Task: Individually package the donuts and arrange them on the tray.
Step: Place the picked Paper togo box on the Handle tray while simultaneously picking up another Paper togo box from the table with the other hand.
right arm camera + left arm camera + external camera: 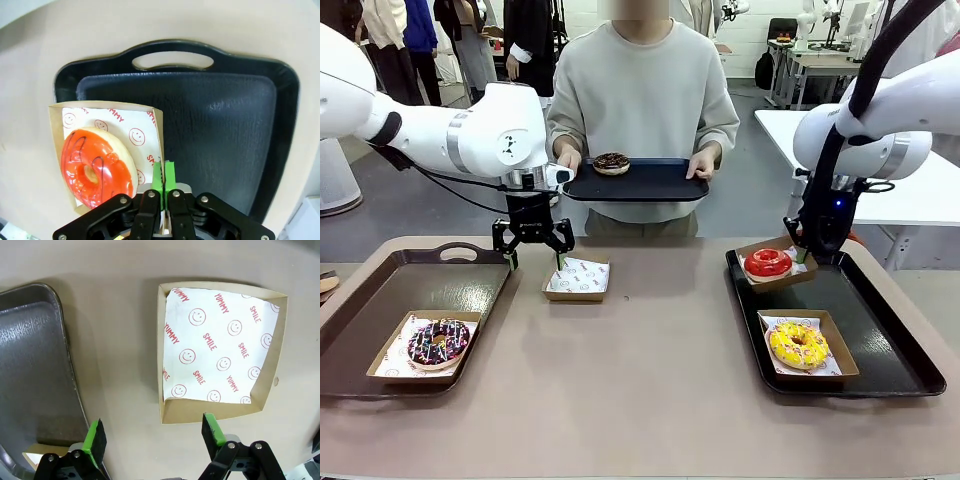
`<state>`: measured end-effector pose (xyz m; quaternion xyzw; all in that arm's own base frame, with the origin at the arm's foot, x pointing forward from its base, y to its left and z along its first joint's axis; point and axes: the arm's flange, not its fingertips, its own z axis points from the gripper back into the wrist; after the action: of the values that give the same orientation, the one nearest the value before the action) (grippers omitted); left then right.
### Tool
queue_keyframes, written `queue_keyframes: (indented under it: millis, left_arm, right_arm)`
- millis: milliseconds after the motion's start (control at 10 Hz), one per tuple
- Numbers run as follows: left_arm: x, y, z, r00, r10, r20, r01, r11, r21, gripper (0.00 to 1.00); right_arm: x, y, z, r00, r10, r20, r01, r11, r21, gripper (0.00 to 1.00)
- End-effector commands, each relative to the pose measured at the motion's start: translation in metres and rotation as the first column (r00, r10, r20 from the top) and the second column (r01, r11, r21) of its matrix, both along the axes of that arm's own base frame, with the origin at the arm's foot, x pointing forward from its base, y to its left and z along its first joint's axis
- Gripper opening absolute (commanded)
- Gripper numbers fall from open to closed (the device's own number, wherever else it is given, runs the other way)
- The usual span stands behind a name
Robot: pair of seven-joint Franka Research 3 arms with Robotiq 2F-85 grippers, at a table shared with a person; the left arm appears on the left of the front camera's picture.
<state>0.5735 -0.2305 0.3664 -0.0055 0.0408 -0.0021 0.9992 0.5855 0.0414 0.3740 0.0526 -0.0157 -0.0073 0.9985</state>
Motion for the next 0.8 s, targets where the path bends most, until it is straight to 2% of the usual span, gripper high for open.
queue_keyframes:
  millis: [0, 700]
  left_arm:
    - [0.002, 0.003, -0.005, 0.999, -0.016, 0.031, 0.015, 1.000, 0.017, 1.00]
    - [0.015, 0.001, -0.028, 1.000, -0.014, 0.028, 0.014, 0.999, 0.030, 1.00]
  right_arm:
    - [-0.002, 0.005, -0.011, 0.999, -0.035, 0.020, 0.035, 0.999, 0.007, 0.02]
    - [0.000, 0.006, -0.024, 0.999, -0.050, 0.021, 0.050, 0.999, 0.022, 0.02]
